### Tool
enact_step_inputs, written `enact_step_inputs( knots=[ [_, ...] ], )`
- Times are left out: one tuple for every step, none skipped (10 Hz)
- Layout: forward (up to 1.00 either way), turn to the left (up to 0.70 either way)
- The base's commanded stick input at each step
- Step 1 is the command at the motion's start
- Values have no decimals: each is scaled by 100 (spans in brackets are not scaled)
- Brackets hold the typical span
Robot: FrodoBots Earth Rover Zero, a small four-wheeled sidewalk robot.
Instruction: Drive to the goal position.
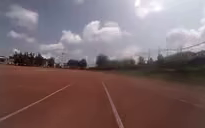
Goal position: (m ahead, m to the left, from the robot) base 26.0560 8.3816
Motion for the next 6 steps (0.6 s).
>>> enact_step_inputs(
  knots=[
    [70,0],
    [70,0],
    [70,0],
    [70,0],
    [70,0],
    [70,0]
  ],
)
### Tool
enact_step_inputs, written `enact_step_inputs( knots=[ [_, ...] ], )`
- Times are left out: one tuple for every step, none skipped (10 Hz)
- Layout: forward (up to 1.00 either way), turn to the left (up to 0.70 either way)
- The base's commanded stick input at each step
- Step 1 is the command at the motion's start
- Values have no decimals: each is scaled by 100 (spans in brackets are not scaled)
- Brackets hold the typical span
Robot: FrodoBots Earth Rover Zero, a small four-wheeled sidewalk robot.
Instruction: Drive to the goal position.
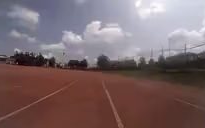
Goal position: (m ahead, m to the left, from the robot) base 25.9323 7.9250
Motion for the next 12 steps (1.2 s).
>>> enact_step_inputs(
  knots=[
    [70,0],
    [70,0],
    [70,0],
    [70,0],
    [70,0],
    [70,0],
    [70,0],
    [70,0],
    [70,0],
    [70,0],
    [70,0],
    [70,0]
  ],
)
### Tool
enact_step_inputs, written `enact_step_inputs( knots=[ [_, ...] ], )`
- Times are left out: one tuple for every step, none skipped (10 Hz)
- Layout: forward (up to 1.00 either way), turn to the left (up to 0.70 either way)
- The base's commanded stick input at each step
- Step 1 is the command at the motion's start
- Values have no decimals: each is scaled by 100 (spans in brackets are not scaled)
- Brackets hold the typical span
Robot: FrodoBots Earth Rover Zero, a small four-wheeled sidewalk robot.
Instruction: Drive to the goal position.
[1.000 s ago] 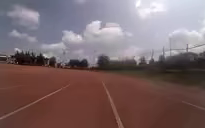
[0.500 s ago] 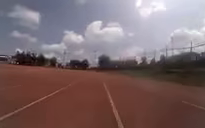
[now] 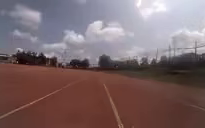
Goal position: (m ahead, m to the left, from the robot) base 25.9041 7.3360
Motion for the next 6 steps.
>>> enact_step_inputs(
  knots=[
    [70,0],
    [70,0],
    [70,0],
    [70,0],
    [70,0],
    [70,0]
  ],
)
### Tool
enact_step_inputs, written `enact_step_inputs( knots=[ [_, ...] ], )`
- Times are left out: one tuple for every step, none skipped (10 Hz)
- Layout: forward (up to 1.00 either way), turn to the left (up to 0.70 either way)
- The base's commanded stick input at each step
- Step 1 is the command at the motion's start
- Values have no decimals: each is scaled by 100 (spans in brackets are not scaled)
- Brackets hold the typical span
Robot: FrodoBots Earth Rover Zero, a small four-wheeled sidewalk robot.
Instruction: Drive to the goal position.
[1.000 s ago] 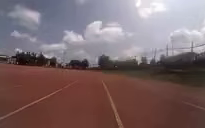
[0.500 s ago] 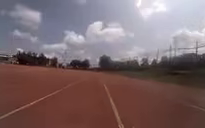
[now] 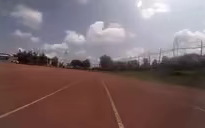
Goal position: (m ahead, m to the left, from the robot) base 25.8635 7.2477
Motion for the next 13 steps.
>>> enact_step_inputs(
  knots=[
    [70,0],
    [70,0],
    [70,0],
    [70,0],
    [70,0],
    [70,0],
    [70,0],
    [70,0],
    [70,0],
    [70,0],
    [70,0],
    [70,0],
    [70,0]
  ],
)
